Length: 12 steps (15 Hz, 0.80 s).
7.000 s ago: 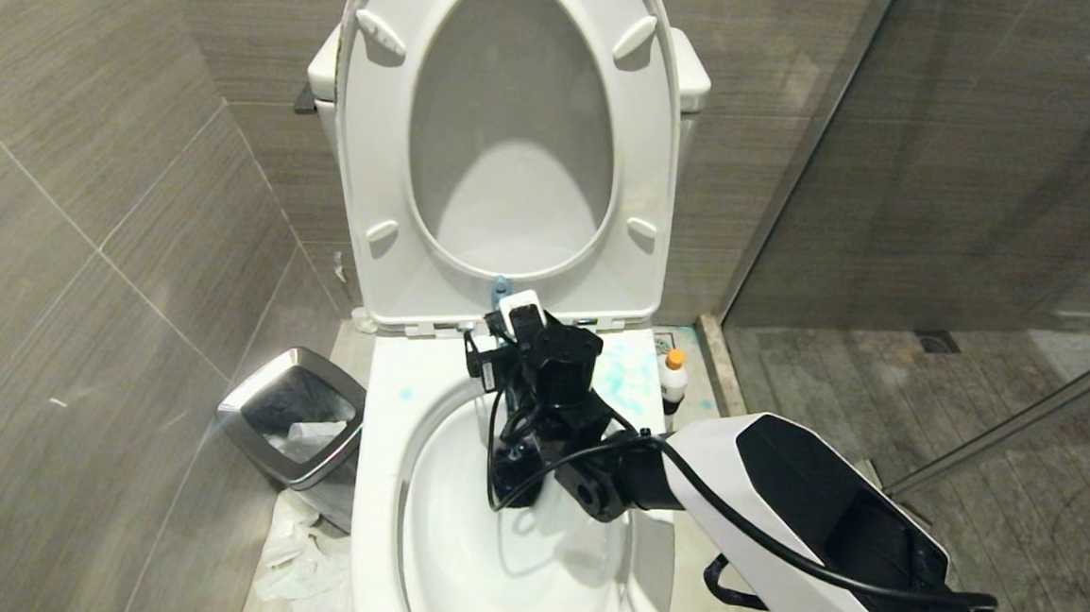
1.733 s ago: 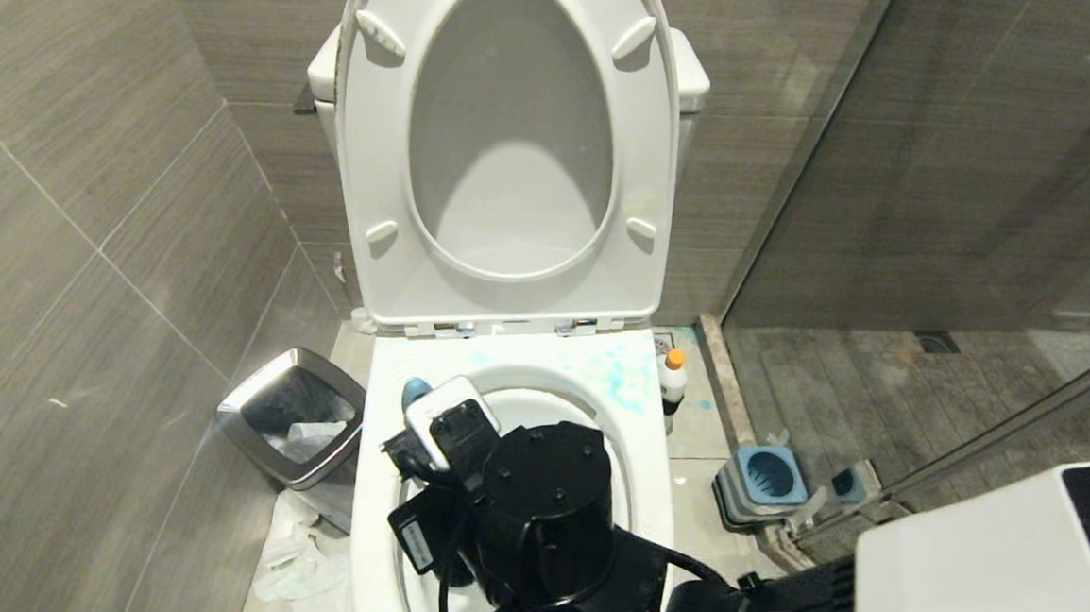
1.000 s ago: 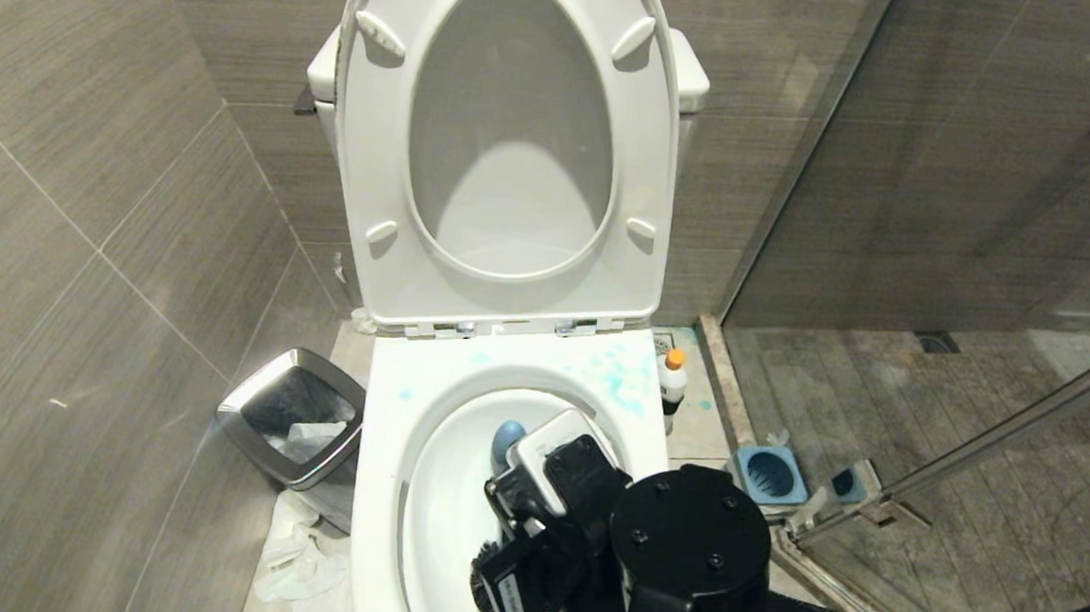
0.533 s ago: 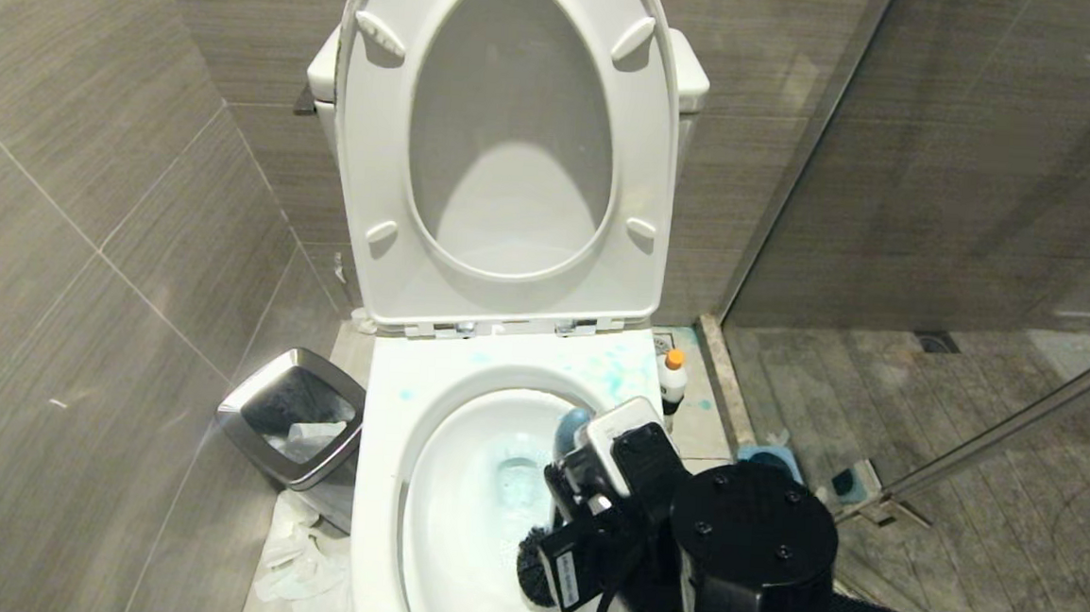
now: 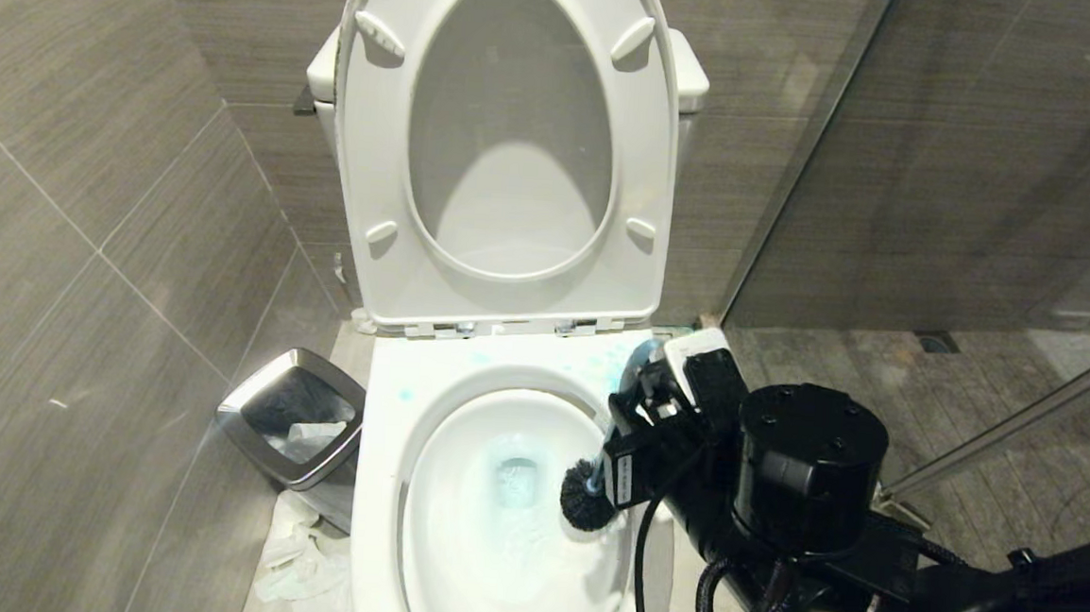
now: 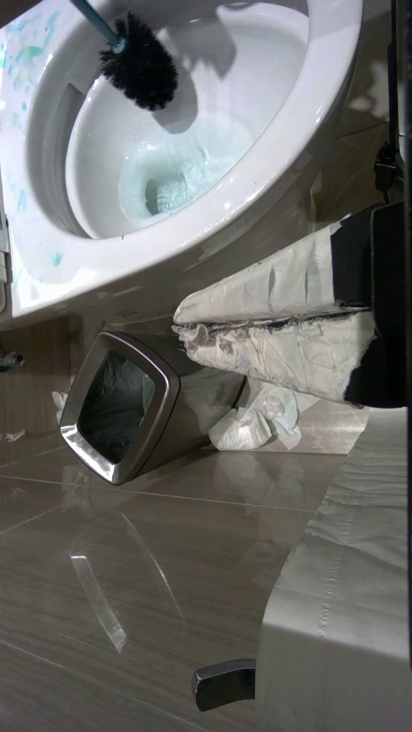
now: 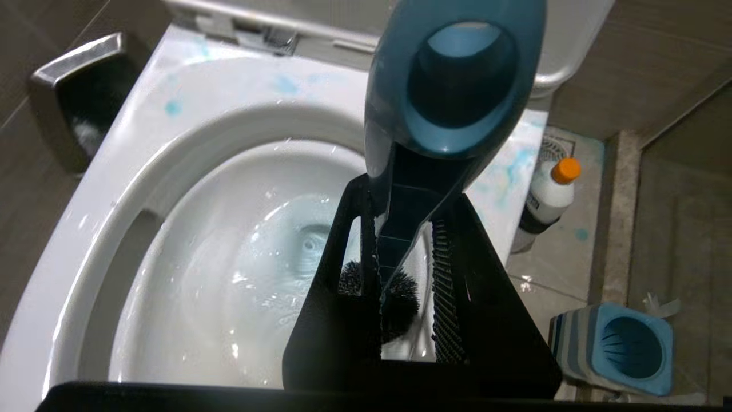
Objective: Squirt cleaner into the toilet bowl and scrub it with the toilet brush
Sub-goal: Scrub the toilet bowl
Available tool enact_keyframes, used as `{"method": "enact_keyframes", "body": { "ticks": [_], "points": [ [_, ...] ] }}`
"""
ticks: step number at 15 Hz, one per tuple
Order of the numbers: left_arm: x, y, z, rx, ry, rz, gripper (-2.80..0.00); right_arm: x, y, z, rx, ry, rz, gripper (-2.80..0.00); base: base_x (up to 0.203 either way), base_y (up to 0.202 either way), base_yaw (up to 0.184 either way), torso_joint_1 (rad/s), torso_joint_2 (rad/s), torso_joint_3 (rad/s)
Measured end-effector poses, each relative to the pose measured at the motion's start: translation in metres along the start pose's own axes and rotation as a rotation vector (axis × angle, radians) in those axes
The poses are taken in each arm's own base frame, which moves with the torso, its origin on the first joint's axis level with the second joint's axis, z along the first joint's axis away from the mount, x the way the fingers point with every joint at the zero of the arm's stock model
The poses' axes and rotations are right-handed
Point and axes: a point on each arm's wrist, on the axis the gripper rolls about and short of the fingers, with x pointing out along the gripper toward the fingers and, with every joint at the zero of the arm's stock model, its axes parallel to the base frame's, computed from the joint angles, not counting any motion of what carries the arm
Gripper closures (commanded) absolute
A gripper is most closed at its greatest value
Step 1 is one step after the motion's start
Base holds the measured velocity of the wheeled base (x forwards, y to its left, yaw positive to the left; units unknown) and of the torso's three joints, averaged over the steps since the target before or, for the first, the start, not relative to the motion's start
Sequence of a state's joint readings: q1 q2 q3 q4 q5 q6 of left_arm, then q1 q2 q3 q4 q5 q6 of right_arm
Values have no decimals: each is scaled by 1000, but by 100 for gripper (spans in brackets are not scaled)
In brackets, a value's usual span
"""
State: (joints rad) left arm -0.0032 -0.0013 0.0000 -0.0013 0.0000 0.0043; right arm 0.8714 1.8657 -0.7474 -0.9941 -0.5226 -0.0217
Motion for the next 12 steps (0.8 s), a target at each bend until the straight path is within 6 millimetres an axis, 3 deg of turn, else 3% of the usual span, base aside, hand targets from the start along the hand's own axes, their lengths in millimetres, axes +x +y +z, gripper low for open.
{"method": "enact_keyframes", "body": {
  "ticks": [6, 12],
  "points": [
    [0, 0, 0, 0, 0, 0, 0, 42, -5, 12, 29, -75, -54, 0, 0, 0, 0, 0, 0, 0],
    [0, 0, 0, 0, 0, 0, 0, 88, 14, 18, 10, -134, -26, 0, 0, 0, 0, 0, 0, 0]
  ]
}}
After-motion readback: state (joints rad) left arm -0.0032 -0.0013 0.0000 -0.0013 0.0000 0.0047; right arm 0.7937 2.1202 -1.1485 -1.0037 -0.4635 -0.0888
